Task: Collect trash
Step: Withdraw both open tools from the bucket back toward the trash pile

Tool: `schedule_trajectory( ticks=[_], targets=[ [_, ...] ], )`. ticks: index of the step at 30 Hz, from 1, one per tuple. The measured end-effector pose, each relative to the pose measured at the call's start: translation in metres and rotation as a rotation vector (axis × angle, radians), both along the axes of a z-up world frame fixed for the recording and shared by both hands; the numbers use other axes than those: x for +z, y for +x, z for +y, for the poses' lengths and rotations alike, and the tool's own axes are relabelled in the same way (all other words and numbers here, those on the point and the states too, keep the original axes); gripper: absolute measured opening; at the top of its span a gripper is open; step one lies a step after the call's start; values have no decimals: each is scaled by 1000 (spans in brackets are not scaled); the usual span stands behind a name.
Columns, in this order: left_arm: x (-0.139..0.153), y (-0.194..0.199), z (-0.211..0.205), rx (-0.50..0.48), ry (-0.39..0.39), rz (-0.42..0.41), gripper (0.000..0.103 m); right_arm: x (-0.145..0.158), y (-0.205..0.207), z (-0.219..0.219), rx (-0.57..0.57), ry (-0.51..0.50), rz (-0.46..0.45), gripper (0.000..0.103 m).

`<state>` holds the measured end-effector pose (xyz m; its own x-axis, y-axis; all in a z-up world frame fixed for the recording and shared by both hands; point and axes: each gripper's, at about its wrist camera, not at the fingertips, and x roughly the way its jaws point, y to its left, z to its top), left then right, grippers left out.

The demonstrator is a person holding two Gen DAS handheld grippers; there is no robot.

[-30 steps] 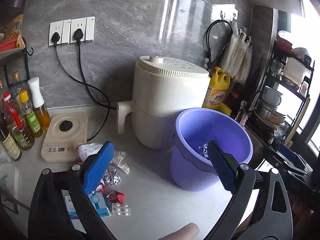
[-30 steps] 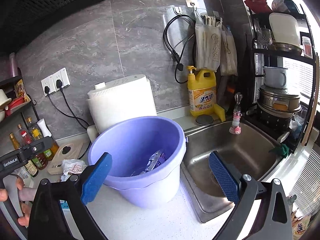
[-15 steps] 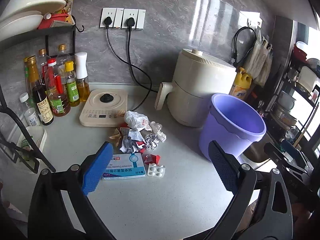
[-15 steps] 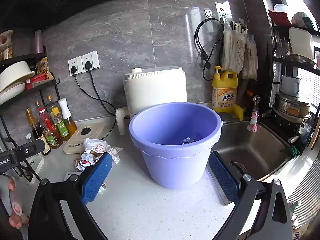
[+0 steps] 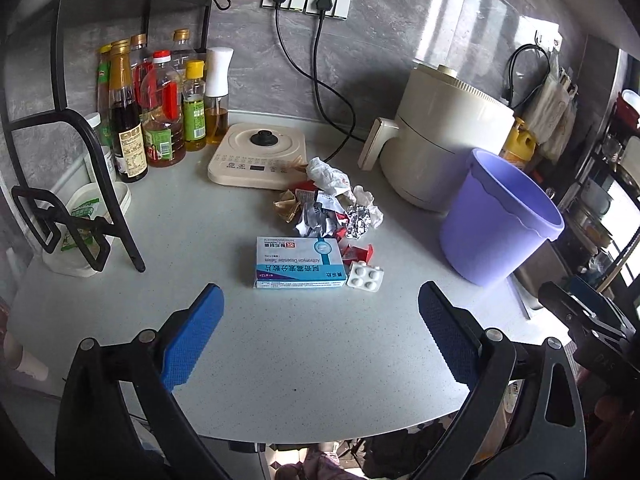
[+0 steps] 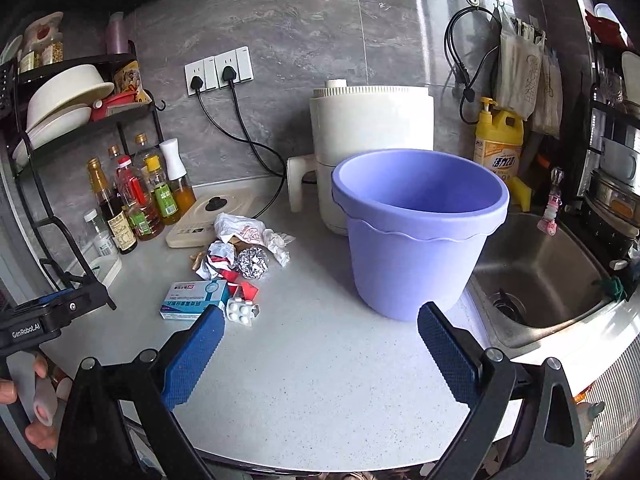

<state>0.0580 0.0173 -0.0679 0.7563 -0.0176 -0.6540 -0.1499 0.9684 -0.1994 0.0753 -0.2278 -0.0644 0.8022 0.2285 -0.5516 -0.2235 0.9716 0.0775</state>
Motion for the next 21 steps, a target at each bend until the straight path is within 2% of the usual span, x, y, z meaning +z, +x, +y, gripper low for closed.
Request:
schedule_trajectory(
  ticks=[7, 11, 21],
  targets=[
    [-27, 20, 12, 42, -48, 49, 97, -12, 11, 18, 72, -14, 59, 89],
    [-43, 40, 13, 39, -32, 72, 97, -21, 22, 23, 99, -25, 96, 86],
    [-52, 92, 23, -90, 48, 91, 97, -44, 59, 29, 114, -4, 175, 86]
  ],
)
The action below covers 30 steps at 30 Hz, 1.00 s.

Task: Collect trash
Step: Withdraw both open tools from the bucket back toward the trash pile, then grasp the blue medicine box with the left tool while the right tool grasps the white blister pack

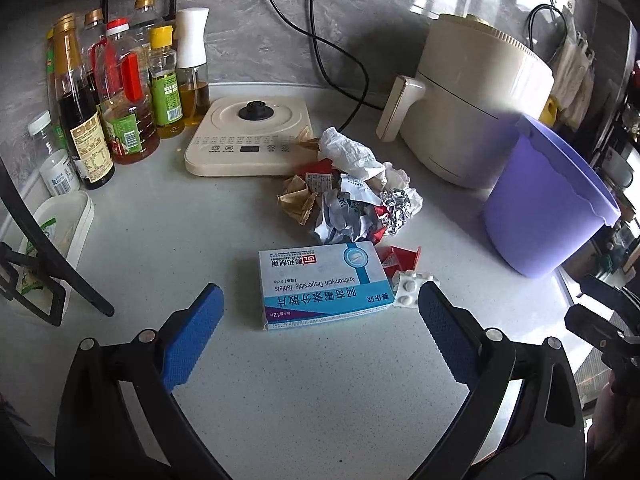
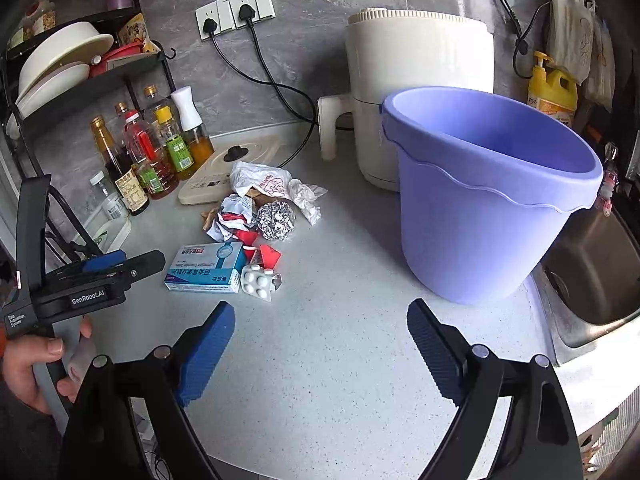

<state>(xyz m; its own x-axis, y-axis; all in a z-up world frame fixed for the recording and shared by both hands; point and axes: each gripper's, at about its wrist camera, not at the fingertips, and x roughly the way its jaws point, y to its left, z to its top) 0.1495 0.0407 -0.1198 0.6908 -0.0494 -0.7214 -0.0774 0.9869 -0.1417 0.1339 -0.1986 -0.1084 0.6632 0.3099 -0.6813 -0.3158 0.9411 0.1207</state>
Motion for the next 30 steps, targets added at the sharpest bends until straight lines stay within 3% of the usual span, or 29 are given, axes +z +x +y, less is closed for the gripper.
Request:
schedule_trajectory(
  ticks=[18, 23, 30],
  targets=[
    [-45, 87, 0, -199, -12, 68, 96, -42, 39, 10, 23, -14, 123, 82],
    [-57, 80, 1, -238, -69, 112, 96, -44, 42, 16, 43, -23, 128, 82],
    [-64, 47, -4, -270, -74, 140, 96, -47, 50, 24, 57, -37, 124, 82]
  ],
)
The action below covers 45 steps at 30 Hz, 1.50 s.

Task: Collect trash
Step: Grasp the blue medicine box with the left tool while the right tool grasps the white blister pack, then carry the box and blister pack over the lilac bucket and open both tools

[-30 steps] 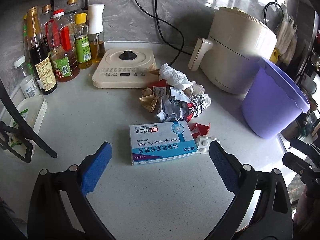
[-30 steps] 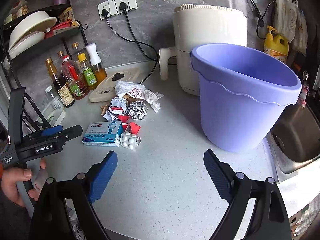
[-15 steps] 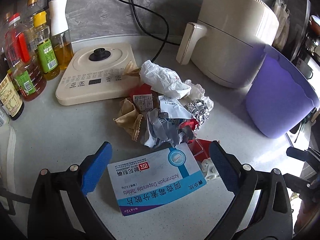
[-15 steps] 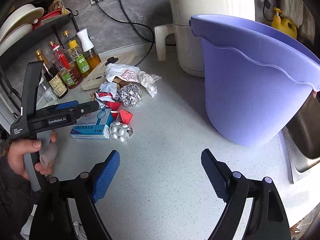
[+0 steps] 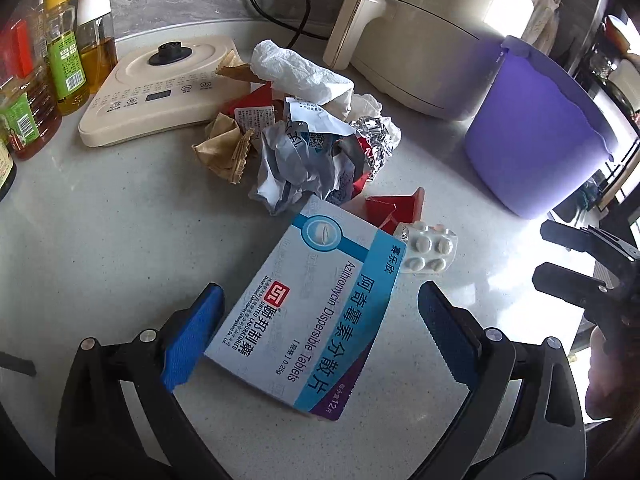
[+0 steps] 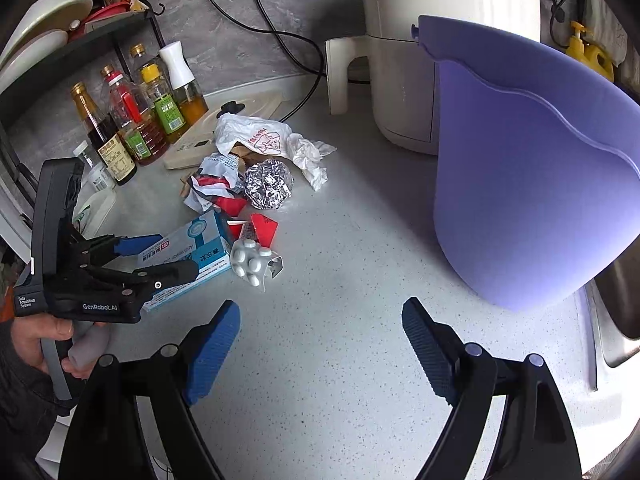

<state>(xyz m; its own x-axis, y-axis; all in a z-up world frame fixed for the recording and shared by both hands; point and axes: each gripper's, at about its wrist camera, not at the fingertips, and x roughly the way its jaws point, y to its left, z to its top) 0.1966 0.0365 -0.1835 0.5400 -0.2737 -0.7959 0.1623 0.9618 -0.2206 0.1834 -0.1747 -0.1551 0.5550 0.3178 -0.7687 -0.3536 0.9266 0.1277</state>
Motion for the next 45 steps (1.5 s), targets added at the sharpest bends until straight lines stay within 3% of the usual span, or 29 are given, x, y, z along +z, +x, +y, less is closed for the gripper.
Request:
schedule_trajectory(
  ticks=[3, 4, 5, 7, 16, 28, 30, 33, 34, 37, 45],
  targets=[
    [-3, -12, -4, 2, 54, -15, 89, -2, 3, 2, 6, -7, 2, 82],
    [-4, -16, -4, 14, 75, -23, 81, -3, 4, 3, 10, -9, 3, 82],
    [-3, -18, -3, 28, 83, -27, 73, -4, 4, 4, 16, -13, 2, 81],
    [-2, -23, 3, 51, 59, -21, 69, -4, 4, 8, 30, -19, -2, 80],
    [8, -54, 29, 203, 80, -45, 68, -13, 14, 38, 159, -50, 0, 70],
    [19, -92, 65, 401, 29, -59, 68, -30, 40, 82, 293, -131, -5, 60],
    [22, -97, 69, 412, 30, -65, 68, -32, 42, 89, 316, -136, 2, 57],
    [27, -103, 71, 427, 25, -75, 68, -38, 45, 97, 363, -122, 42, 38],
    [29, -105, 72, 431, 22, -81, 68, -37, 44, 98, 361, -131, 33, 36],
    [36, -107, 71, 438, 15, -104, 68, -33, 39, 97, 372, -99, 51, 34],
    [61, -103, 56, 409, -9, -180, 68, 5, 14, 80, 369, -73, -24, 34]
  ],
)
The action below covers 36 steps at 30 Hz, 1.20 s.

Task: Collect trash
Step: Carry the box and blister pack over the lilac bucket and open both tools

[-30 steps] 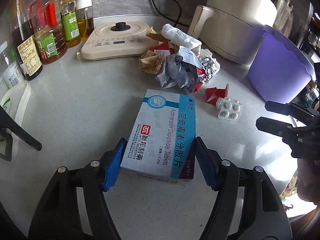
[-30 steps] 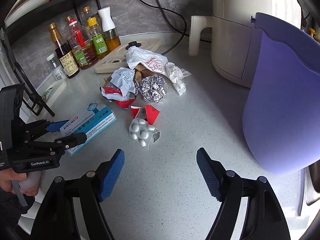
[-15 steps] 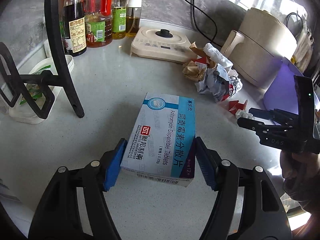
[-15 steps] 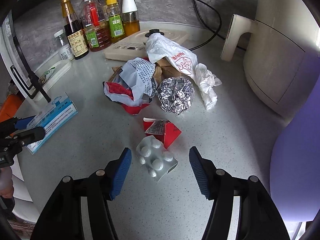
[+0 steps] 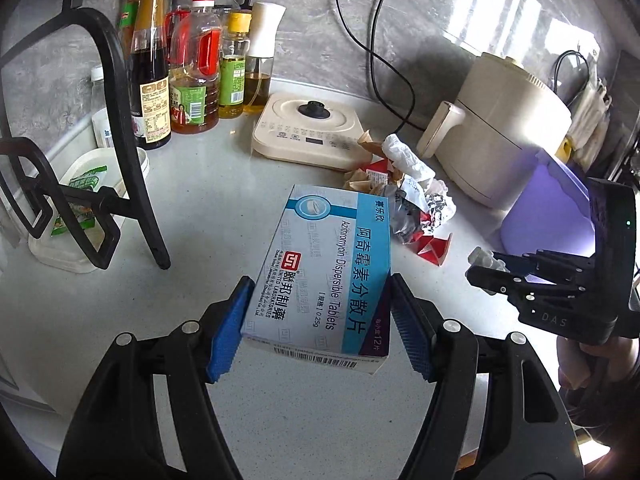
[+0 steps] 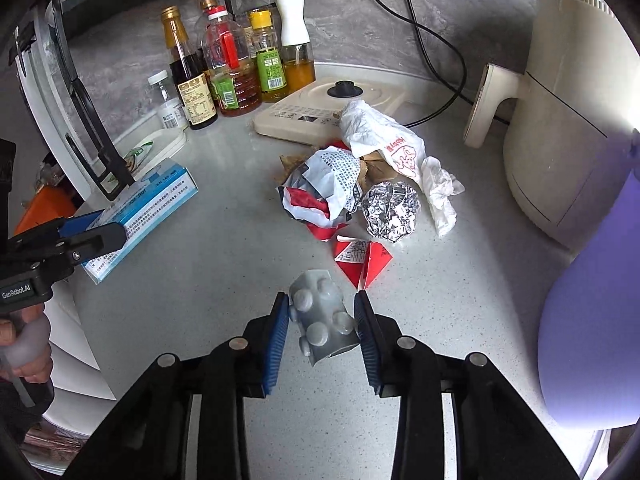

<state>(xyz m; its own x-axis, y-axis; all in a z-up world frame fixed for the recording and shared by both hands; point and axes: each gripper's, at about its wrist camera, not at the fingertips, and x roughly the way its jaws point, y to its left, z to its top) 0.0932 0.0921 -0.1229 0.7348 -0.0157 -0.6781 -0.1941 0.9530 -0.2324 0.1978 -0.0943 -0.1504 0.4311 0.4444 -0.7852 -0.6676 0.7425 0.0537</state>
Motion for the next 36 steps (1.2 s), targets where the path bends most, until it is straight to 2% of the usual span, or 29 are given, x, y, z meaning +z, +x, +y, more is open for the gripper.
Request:
schedule_trajectory(
  ticks=[6, 14, 28, 29, 30, 31, 33, 36],
  targets=[
    [30, 9, -21, -42, 20, -73, 68, 50, -8, -29, -54, 58, -87, 34],
    [65, 28, -53, -131, 17, -148, 68, 112, -5, -80, -186, 136, -189, 35],
    [112, 68, -107, -281, 40, -228, 68, 158, 17, -167, -429, 196, -285, 38],
    [114, 70, -112, -294, 40, -232, 68, 161, 20, -176, -463, 200, -291, 44],
    [117, 73, -117, -306, 38, -235, 68, 163, 22, -185, -499, 204, -295, 67],
    [118, 75, -122, -320, 39, -237, 68, 166, 22, -194, -537, 212, -307, 83],
    [121, 80, -134, -351, 44, -241, 68, 172, 19, -212, -584, 237, -341, 84],
    [124, 88, -152, -397, 55, -240, 68, 175, 17, -236, -630, 247, -343, 83]
  ],
)
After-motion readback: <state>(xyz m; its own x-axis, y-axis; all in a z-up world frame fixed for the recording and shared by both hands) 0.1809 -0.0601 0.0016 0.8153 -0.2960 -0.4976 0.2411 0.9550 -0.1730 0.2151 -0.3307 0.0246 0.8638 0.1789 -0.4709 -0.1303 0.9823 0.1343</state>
